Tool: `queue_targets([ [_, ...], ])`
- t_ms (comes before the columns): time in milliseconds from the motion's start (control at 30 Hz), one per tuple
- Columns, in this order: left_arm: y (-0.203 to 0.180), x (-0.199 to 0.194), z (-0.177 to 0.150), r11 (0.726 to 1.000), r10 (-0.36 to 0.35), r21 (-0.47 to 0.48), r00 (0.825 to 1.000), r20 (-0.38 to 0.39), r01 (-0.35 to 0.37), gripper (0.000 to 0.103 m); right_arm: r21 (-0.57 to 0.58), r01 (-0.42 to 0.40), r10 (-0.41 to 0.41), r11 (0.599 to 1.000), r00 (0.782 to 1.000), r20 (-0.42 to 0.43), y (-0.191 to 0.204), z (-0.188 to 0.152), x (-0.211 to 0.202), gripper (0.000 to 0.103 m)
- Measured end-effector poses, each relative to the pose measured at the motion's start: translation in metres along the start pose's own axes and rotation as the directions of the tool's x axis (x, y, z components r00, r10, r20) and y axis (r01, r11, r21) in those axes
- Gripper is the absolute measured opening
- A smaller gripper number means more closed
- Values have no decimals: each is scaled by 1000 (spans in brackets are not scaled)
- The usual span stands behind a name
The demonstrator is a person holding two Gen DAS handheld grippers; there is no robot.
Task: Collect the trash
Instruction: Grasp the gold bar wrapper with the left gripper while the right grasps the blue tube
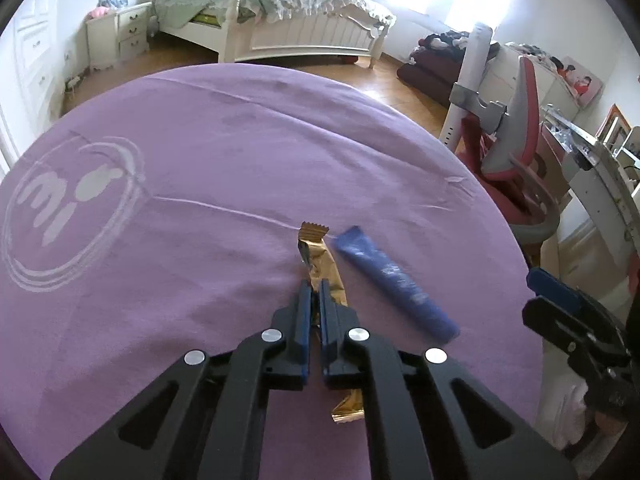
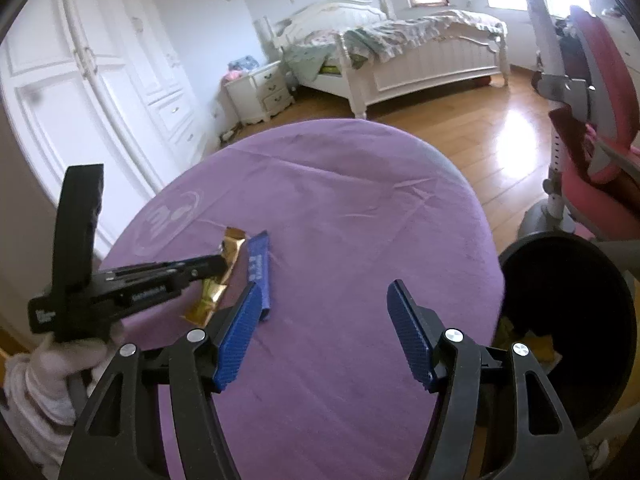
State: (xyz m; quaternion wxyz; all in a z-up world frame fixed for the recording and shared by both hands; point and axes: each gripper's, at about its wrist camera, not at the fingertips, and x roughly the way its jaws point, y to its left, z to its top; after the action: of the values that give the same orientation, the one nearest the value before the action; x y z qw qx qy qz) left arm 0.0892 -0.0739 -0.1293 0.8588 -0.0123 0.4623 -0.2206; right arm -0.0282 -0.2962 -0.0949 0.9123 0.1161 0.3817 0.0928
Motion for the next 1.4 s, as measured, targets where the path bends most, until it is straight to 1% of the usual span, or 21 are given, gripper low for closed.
queue_targets([
  [100, 11, -5, -2, 1000, 14, 0, 1000, 3, -14, 4, -44, -25, 23, 999, 999, -39, 13, 8, 13, 65],
  [267, 26, -17, -6, 999, -40, -31, 999, 24, 41, 4, -134, -56, 38, 989, 991, -127, 43, 18, 49, 65],
  [300, 25, -19, -6, 999, -41, -30, 999, 30, 42, 4, -152, -53, 30, 987, 988, -148, 50, 19, 58, 59],
  [367, 24, -25, -5, 998, -50, -27, 998, 45, 52, 4, -175, -40, 6, 984, 981, -193, 58, 20, 72, 52],
  [400, 22, -27, -5, 998, -54, -23, 997, 52, 55, 4, -187, -23, -17, 982, 978, -210, 60, 21, 78, 44],
  [433, 22, -30, -5, 998, -55, -18, 997, 62, 56, 4, -198, -9, -36, 980, 974, -223, 63, 21, 83, 42],
  [500, 22, -34, -2, 998, -66, -15, 995, 71, 67, 4, -202, 10, -54, 979, 975, -215, 62, 24, 83, 29],
  [567, 20, -35, -1, 997, -71, -5, 994, 79, 72, 4, -185, 1, -42, 983, 975, -217, 57, 26, 83, 19],
  [633, 16, -35, -1, 998, -63, 16, 995, 79, 62, 4, -155, -11, -19, 988, 981, -191, 50, 26, 76, 19],
  [700, 12, -33, -2, 996, -79, 38, 995, 56, 77, 5, -108, -33, 16, 994, 988, -155, 41, 28, 63, 19],
  [733, 8, -32, -4, 996, -84, 48, 996, 40, 82, 8, -81, -44, 34, 996, 992, -122, 33, 28, 53, 19],
  [767, 5, -31, -5, 996, -76, 57, 997, 30, 74, 8, -68, -46, 39, 997, 994, -104, 27, 29, 46, 19],
  [800, 2, -29, -7, 996, -47, 71, 999, 23, 45, 8, -52, -44, 40, 998, 995, -89, 21, 30, 39, 19],
  [867, -7, -24, -12, 993, 24, 119, 1000, 7, -25, 15, -33, -49, 46, 998, 996, -73, 12, 29, 27, 19],
  [900, -11, -21, -14, 989, 43, 139, 999, 1, -42, 34, -18, -52, 50, 998, 997, -66, 6, 28, 22, 19],
  [933, -13, -19, -16, 987, 52, 153, 999, 1, -51, 62, -9, -52, 52, 999, 997, -63, 2, 27, 19, 19],
  [967, -14, -19, -17, 985, 55, 160, 998, 14, -56, 73, -1, -53, 53, 999, 997, -60, -2, 26, 15, 19],
  [1000, -14, -20, -18, 986, 46, 161, 999, 28, -50, 79, 4, -54, 55, 999, 997, -58, -4, 25, 14, 19],
  [1267, -26, -21, -20, 980, 2, 198, 999, 32, -8, 79, 13, -77, 78, 997, 994, -73, -4, 14, 17, 19],
  [1367, -38, -16, -23, 971, 12, 239, 1000, 24, -18, 78, 14, -86, 87, 996, 993, -75, -3, 14, 19, 19],
  [1400, -41, -12, -23, 969, 17, 247, 1000, 15, -20, 70, 15, -89, 89, 996, 993, -75, -4, 14, 19, 19],
])
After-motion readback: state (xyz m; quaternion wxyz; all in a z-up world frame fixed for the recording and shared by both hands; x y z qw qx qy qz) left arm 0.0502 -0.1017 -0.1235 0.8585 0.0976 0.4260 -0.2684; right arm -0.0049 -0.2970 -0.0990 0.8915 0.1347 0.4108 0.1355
